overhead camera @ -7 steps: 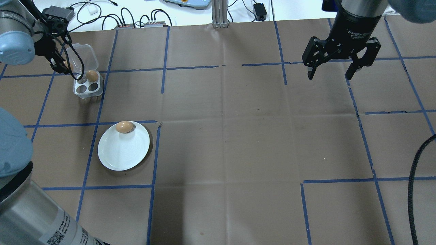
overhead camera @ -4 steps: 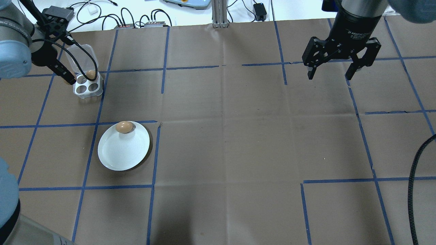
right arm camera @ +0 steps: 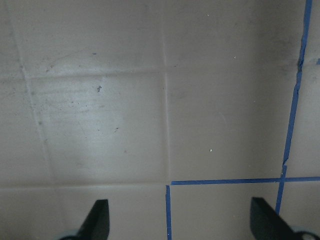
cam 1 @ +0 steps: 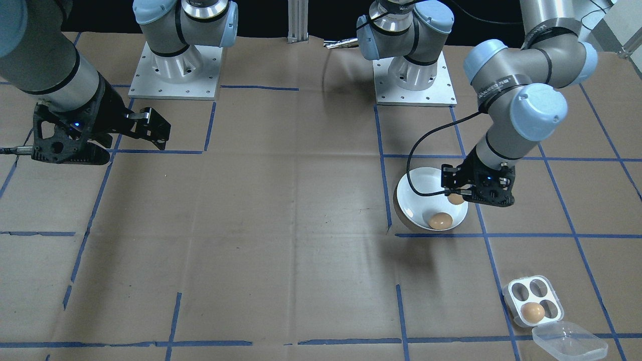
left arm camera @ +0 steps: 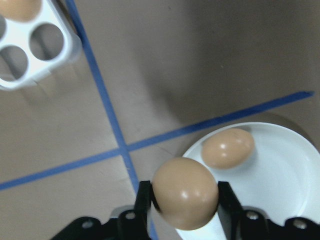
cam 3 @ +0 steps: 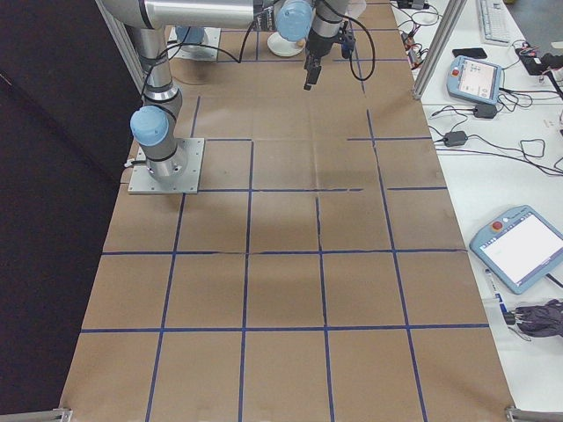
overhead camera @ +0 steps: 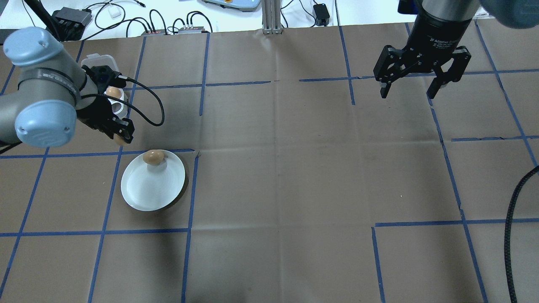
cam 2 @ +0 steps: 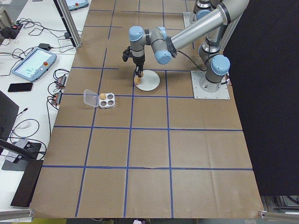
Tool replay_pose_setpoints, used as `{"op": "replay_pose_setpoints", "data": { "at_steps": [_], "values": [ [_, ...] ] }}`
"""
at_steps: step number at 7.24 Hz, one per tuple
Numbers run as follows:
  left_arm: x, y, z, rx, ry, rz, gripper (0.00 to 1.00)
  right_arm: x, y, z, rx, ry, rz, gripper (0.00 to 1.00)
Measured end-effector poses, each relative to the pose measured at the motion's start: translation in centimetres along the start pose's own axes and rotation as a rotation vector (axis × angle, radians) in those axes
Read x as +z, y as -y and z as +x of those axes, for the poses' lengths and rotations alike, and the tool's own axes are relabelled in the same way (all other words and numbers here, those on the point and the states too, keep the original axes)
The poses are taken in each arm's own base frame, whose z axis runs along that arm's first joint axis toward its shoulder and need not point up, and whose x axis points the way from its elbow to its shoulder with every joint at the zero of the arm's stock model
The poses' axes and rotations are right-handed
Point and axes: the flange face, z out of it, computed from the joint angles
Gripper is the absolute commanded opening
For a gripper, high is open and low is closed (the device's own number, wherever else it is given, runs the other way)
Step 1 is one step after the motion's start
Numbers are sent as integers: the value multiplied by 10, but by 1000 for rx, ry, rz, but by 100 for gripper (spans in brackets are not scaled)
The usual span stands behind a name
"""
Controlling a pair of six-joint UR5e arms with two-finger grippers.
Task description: Place egg on plate
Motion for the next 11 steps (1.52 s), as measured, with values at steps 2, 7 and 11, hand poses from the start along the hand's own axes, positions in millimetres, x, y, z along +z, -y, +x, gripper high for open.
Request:
{"op": "replay_pose_setpoints", "data": {
  "at_steps": [2,7,11],
  "values": [
    [39,-20,20,-82,-7,-21,68,0,0,0,0,0,0,100],
    [33,-8,19,-121,20,63,100,0,0,0,0,0,0,100],
    [-50,46,-13,-270,-2,207,100,0,0,0,0,-1,0,100]
  ]
}}
